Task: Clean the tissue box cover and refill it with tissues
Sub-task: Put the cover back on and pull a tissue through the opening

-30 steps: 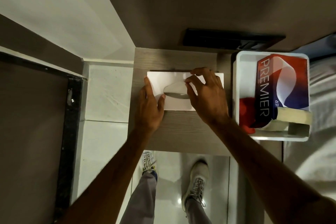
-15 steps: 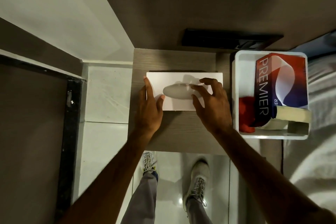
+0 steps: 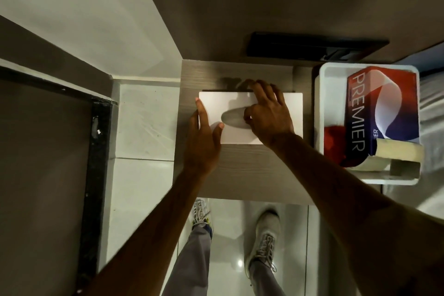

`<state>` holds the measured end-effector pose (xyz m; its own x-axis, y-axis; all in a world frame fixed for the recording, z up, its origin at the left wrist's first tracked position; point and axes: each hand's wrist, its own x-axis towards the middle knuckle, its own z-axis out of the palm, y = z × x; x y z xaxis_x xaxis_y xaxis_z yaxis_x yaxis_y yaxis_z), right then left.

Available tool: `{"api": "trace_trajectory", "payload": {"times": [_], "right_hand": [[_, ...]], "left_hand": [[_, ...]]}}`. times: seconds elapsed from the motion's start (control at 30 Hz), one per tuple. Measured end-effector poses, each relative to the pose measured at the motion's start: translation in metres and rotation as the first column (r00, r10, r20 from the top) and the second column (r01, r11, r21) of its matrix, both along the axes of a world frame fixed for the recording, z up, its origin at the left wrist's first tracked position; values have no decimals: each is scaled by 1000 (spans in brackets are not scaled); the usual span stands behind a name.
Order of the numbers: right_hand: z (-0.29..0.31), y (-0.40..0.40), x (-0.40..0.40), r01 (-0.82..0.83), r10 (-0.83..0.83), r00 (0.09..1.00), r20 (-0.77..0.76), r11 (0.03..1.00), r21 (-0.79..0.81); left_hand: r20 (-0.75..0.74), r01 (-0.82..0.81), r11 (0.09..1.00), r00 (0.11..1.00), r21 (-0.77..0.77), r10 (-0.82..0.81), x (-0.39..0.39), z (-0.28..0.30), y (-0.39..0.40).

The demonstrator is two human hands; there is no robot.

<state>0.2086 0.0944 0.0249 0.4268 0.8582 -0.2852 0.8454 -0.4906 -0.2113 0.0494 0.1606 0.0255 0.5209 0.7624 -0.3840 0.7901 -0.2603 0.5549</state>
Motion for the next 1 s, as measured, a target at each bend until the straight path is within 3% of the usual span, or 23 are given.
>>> {"api": "trace_trajectory", "payload": {"times": [0.07, 0.17, 0.33, 1.0], "right_hand": [[6, -6, -3, 38, -36, 999, -27, 995, 94], [16, -16, -5, 19, -22, 999, 40, 996, 89], [39, -32, -10, 170, -197, 979, 54, 931, 323], [19, -47, -29, 270, -258, 963, -80, 935, 229]], "left_hand": [[0, -7, 1000, 1000, -20, 7, 1, 2, 0], [18, -10, 997, 1000, -76, 12, 3, 4, -1], [5, -63, 993, 998, -98, 64, 6, 4, -3], [-39, -52, 994, 998, -94, 49, 6, 4, -2]]}}
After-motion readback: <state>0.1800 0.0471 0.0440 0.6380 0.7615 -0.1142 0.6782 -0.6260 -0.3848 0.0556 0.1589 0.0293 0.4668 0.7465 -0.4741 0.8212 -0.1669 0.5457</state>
